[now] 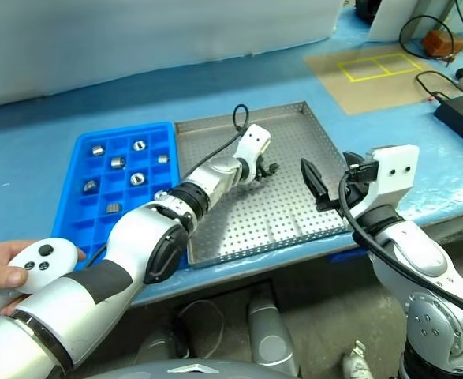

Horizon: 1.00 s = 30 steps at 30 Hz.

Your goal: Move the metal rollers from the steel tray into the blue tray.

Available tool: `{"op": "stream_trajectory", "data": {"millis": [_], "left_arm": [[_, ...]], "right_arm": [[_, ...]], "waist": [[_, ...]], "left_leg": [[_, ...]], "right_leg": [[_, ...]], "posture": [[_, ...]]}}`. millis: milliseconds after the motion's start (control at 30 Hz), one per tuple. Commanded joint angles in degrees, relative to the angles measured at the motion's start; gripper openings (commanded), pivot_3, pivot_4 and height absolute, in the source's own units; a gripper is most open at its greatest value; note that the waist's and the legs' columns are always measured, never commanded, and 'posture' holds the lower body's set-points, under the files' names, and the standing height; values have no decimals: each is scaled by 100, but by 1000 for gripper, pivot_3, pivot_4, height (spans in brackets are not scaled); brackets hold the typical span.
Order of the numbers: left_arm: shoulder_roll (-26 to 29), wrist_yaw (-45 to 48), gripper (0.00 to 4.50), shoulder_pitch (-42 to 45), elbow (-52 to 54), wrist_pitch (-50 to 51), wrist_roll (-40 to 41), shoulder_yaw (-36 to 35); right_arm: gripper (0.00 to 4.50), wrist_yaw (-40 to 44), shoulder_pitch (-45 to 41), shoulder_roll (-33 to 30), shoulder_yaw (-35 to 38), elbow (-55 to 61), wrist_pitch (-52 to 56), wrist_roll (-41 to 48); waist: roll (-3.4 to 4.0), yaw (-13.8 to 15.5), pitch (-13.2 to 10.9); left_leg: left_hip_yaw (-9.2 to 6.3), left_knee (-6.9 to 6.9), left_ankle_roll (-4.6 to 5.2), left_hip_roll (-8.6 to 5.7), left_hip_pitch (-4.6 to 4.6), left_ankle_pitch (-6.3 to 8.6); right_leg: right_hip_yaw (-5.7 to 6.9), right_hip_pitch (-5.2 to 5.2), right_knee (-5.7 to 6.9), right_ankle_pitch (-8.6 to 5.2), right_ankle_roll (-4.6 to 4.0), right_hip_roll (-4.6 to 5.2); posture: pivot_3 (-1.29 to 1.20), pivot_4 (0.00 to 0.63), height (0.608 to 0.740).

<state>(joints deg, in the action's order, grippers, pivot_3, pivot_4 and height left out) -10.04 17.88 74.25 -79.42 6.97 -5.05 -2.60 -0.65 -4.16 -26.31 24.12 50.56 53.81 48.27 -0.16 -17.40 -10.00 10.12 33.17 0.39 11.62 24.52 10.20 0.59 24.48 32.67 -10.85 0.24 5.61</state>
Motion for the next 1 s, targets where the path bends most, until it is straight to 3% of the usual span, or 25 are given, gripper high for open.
{"op": "stream_trajectory", "data": {"millis": [33,500,700,800,933,1000], "left_arm": [[-781,-141,3268,-178,44,15,-119,37],[-475,-678,3268,-404,29,-22,-684,325],[-340,-687,3268,-469,27,-20,-843,393],[-281,-735,2703,-483,26,6,-908,421],[-230,-673,1411,-506,25,6,-978,487],[-223,-527,1298,-506,25,-52,-1044,565]], "right_arm": [[4500,-164,58,-56,182,291,-97,160],[4500,-267,163,-151,93,183,-286,193],[4500,-211,108,-202,8,58,-343,123],[4500,-166,86,-228,-24,-12,-370,85],[4500,-117,19,-254,-88,-101,-413,48],[4500,-90,-11,-264,-125,-137,-432,27]], "waist": [[1,-72,0],[30,-521,18],[35,-566,21],[37,-567,22],[37,-590,22],[38,-602,23]], "left_leg": [[-2,0,-10,-2,0,6],[-48,22,28,-94,52,32],[-48,26,66,-134,56,47],[-48,26,69,-138,55,48],[-49,27,68,-141,56,48],[-50,29,64,-141,56,50]], "right_leg": [[4,-4,0,-3,4,4],[91,-25,-6,-32,98,123],[99,-33,-10,-41,127,168],[100,-35,-9,-42,129,172],[100,-35,-10,-43,130,175],[100,-36,-10,-43,130,175]], "posture": [[-924,150,740],[-909,150,740],[-887,150,740],[-878,150,740],[-869,150,740],[-863,150,740]]}}
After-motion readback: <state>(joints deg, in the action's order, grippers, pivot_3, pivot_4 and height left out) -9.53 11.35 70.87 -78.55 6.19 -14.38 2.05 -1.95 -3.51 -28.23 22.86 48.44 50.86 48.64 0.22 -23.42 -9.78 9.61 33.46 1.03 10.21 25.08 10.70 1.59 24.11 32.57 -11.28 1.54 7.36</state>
